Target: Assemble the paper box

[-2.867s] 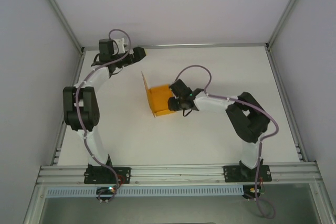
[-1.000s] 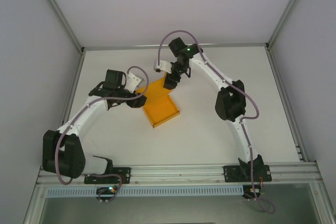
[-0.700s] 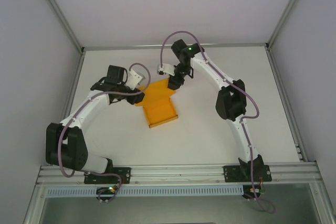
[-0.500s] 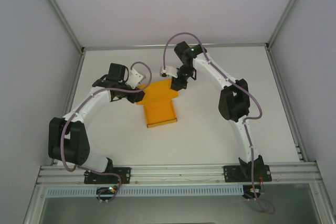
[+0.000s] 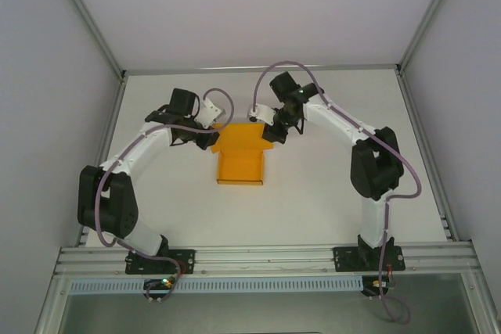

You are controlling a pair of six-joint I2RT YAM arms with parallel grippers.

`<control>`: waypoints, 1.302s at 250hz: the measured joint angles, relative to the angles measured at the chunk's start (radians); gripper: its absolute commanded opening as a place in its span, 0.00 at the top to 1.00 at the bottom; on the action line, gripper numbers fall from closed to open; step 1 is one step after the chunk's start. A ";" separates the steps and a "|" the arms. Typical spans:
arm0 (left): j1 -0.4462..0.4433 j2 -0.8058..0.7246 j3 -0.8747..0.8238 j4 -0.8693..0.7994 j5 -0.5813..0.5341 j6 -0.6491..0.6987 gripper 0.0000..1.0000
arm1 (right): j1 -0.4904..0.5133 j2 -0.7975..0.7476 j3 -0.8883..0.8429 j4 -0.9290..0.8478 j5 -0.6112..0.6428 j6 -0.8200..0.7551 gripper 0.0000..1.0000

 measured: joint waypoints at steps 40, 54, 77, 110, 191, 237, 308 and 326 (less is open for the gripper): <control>-0.044 0.015 0.020 0.056 -0.084 -0.122 0.90 | 0.030 -0.042 -0.056 0.158 0.237 0.319 1.00; -0.061 0.024 0.039 0.076 -0.111 -0.172 0.92 | 0.047 -0.047 -0.053 0.198 0.336 0.454 1.00; -0.085 0.058 0.082 0.116 -0.176 -0.279 0.95 | 0.079 -0.063 -0.057 0.230 0.486 0.679 1.00; -0.109 0.126 0.143 0.163 -0.259 -0.422 1.00 | 0.122 -0.075 -0.102 0.271 0.619 0.949 1.00; -0.203 0.193 0.167 0.225 -0.399 -0.668 1.00 | 0.143 -0.018 -0.084 0.248 0.813 1.454 1.00; -0.212 0.187 0.095 0.341 -0.421 -0.758 1.00 | 0.162 -0.003 -0.088 0.249 0.862 1.586 1.00; -0.247 0.140 -0.116 0.548 -0.444 -0.794 1.00 | 0.197 -0.024 -0.280 0.438 0.914 1.625 1.00; -0.251 0.124 -0.140 0.563 -0.446 -0.788 1.00 | 0.212 -0.071 -0.361 0.517 0.927 1.572 1.00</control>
